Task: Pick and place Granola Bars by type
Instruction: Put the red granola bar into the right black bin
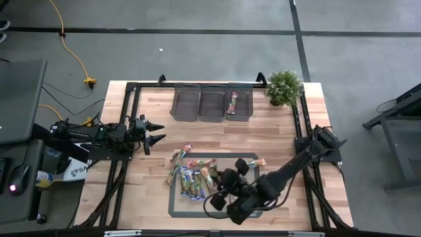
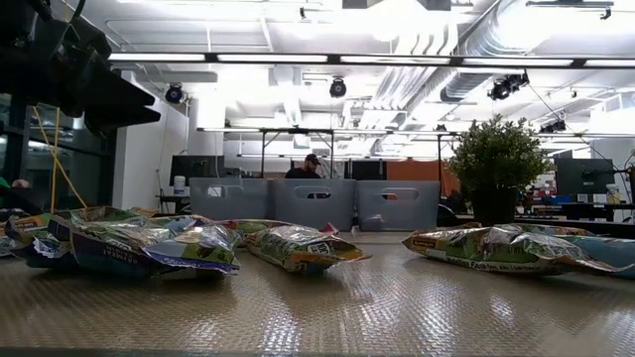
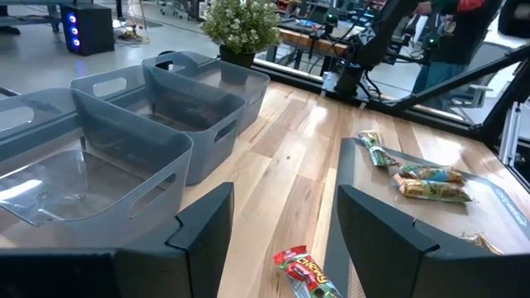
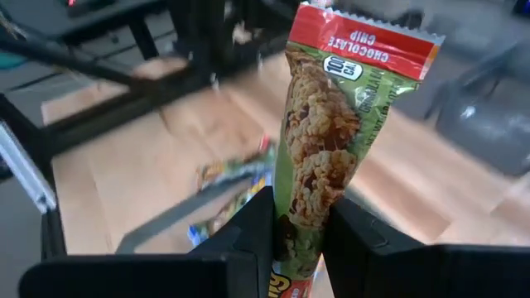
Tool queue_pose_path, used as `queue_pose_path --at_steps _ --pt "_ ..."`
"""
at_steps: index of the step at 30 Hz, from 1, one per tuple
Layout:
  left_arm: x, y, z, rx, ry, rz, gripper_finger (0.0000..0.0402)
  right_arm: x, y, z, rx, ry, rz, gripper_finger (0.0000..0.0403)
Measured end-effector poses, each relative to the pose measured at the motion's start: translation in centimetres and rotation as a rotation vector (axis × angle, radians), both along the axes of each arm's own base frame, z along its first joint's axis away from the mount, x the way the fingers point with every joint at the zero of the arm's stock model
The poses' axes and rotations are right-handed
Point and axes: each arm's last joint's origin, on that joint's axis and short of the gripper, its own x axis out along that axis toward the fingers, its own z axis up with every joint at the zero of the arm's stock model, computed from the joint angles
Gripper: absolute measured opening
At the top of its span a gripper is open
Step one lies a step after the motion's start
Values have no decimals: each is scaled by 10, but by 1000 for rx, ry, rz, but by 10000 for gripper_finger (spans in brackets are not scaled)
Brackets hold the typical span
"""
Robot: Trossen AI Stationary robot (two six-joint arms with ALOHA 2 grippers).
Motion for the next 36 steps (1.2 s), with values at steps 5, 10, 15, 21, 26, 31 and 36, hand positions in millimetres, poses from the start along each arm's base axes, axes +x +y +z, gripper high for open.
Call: queue_pose_path --at_steps 5,10,15,21,26,31,36 --pt "0 0 0 0 0 0 211 -11 -16 34 -79 -57 -23 74" --pt "0 0 0 0 0 0 211 -18 -50 68 -144 -69 -52 74" --pt "0 0 0 0 0 0 211 -24 -94 98 -179 -78 -113 74" --pt "0 0 0 0 0 0 211 -28 -153 122 -190 -82 -217 74" --pt "0 0 0 0 0 0 211 -25 -204 124 -125 -92 -352 74" --pt "0 0 0 0 0 0 211 -23 -255 106 16 -19 -426 74" --pt "0 0 0 0 0 0 211 -30 -298 64 179 89 -531 74"
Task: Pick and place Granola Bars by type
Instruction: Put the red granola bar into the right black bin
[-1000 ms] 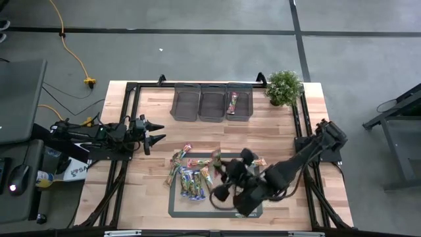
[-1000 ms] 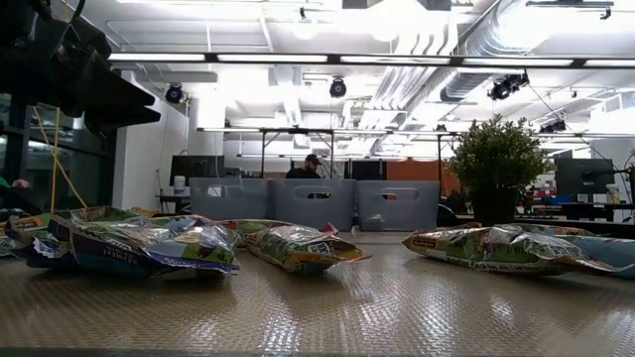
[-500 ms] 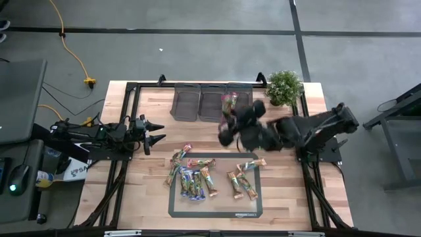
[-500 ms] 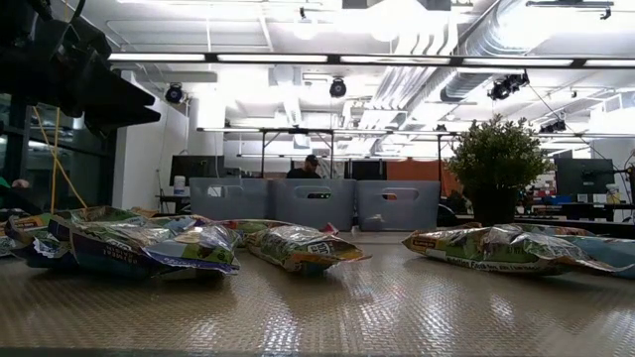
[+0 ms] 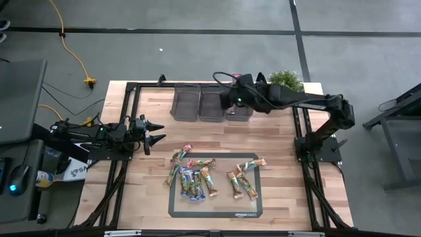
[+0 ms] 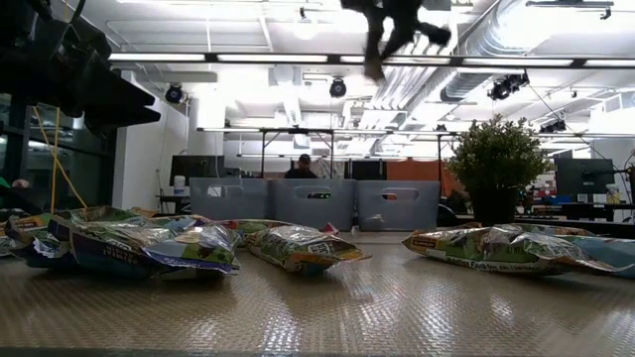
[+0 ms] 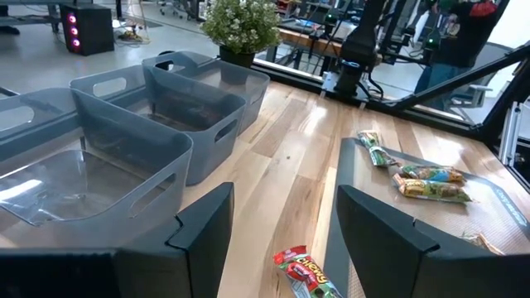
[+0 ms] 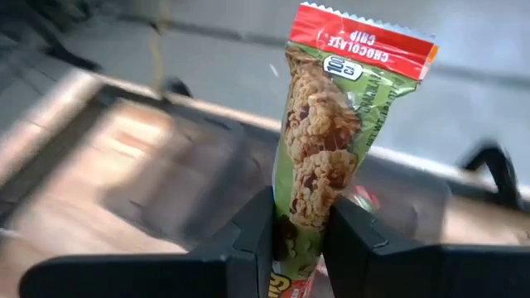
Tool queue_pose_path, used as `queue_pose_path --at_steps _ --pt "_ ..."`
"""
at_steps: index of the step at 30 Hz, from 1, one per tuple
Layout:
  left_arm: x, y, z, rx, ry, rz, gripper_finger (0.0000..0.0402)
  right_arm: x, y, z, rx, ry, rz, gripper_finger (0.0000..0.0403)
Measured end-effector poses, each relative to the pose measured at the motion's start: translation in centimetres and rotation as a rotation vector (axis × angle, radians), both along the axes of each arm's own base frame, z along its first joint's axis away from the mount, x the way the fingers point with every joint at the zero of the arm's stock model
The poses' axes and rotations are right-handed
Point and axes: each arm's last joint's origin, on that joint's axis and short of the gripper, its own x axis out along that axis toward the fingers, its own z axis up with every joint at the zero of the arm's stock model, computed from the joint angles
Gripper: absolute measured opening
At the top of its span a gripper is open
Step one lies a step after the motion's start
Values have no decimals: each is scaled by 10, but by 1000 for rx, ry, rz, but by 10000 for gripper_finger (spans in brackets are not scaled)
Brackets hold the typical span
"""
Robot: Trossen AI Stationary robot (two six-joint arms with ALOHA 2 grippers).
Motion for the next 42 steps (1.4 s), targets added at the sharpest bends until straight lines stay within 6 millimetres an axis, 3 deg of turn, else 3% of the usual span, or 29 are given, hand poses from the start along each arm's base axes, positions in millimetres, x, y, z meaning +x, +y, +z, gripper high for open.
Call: queue_pose_path --at_steps 8,14,25,36,42 --pt "0 0 0 0 0 0 211 -18 -49 -73 212 96 -48 74" --pt "0 0 0 0 0 0 211 -25 -74 -103 279 2 -18 74" --pt "0 0 0 0 0 0 211 -34 -102 -115 253 -54 36 74" --pt "0 0 0 0 0 0 211 -20 -104 -145 336 -13 73 74" --pt "0 0 0 0 0 0 211 -19 -106 -149 339 -3 65 74"
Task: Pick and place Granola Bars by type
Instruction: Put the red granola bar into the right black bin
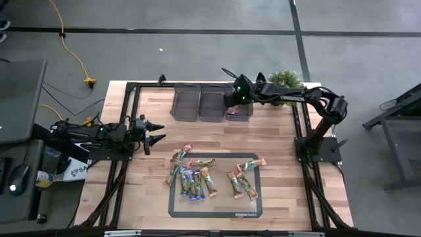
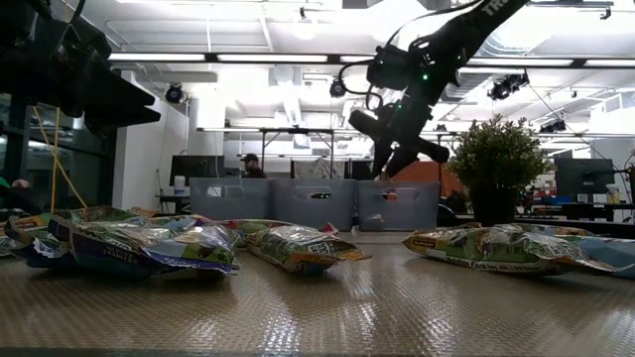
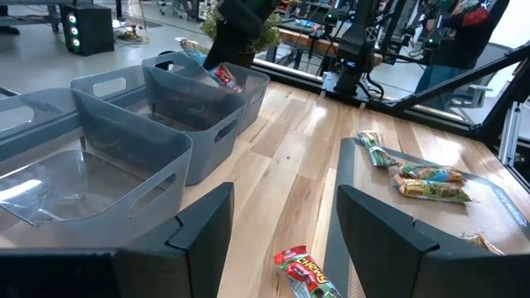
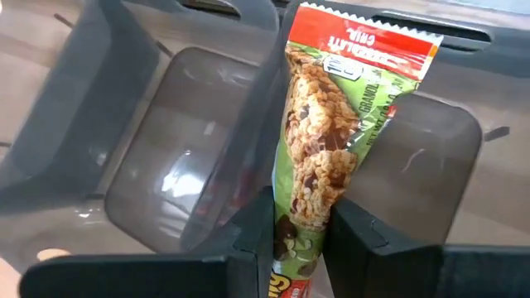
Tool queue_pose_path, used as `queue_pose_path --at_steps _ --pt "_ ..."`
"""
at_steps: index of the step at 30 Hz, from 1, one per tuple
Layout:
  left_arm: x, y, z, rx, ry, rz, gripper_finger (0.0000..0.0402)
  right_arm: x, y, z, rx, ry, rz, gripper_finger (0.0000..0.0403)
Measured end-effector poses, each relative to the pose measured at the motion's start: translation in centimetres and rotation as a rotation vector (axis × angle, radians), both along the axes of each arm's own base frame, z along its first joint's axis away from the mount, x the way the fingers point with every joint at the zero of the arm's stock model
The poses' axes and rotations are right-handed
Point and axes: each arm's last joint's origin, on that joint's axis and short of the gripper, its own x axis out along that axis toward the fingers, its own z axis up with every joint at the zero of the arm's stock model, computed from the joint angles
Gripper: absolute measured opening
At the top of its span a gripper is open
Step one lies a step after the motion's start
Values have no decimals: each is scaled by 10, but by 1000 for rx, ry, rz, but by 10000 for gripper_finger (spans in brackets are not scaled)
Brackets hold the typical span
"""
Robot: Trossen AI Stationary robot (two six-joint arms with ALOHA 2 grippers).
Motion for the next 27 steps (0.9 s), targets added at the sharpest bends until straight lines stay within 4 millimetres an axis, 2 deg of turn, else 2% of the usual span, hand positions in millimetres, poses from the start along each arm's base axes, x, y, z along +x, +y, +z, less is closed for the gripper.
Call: queue_pose_path --at_steps 27 --pt "0 0 0 0 0 0 211 1 1 0 26 -16 13 74"
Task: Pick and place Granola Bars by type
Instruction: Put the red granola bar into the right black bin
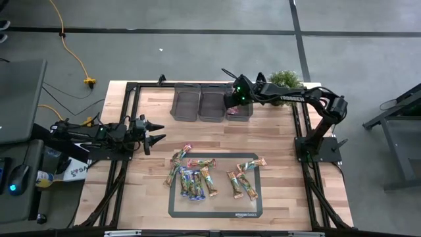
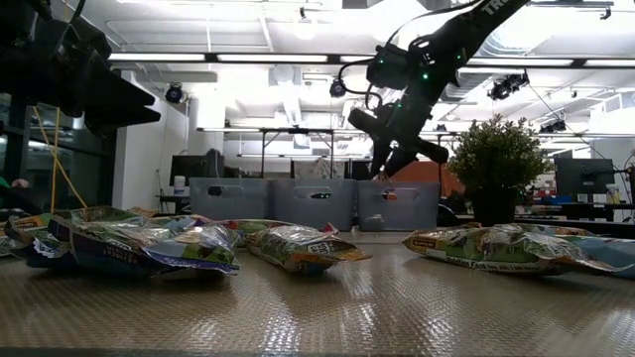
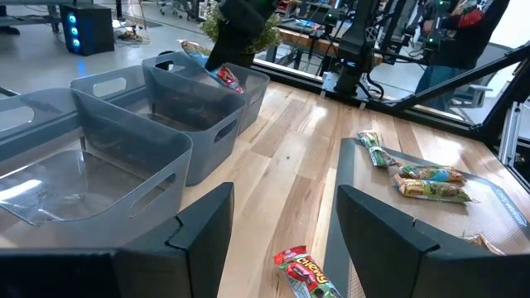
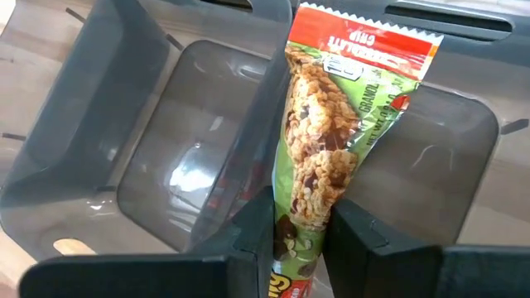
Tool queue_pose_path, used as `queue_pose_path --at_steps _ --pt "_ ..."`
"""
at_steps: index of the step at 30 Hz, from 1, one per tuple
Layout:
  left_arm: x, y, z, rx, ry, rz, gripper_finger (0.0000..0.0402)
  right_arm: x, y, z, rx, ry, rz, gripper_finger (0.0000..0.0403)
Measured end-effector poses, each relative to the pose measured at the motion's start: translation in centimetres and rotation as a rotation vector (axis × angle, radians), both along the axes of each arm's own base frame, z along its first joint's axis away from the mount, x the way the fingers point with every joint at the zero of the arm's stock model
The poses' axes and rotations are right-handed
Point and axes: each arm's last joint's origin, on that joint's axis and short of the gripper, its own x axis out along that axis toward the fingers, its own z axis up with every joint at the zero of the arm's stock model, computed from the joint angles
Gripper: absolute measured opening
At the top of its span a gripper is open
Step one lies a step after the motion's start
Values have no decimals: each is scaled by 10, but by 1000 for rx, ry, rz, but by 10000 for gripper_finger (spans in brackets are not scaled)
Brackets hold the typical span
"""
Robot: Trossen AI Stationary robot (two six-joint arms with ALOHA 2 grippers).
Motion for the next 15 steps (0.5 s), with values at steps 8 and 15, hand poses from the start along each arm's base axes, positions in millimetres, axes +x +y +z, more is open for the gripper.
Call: queue_pose_path --at_steps 8,15 --pt "0 0 0 0 1 0 211 0 0 0 3 -2 2 115" --pt "0 0 0 0 0 0 211 2 0 1 -3 -22 30 154"
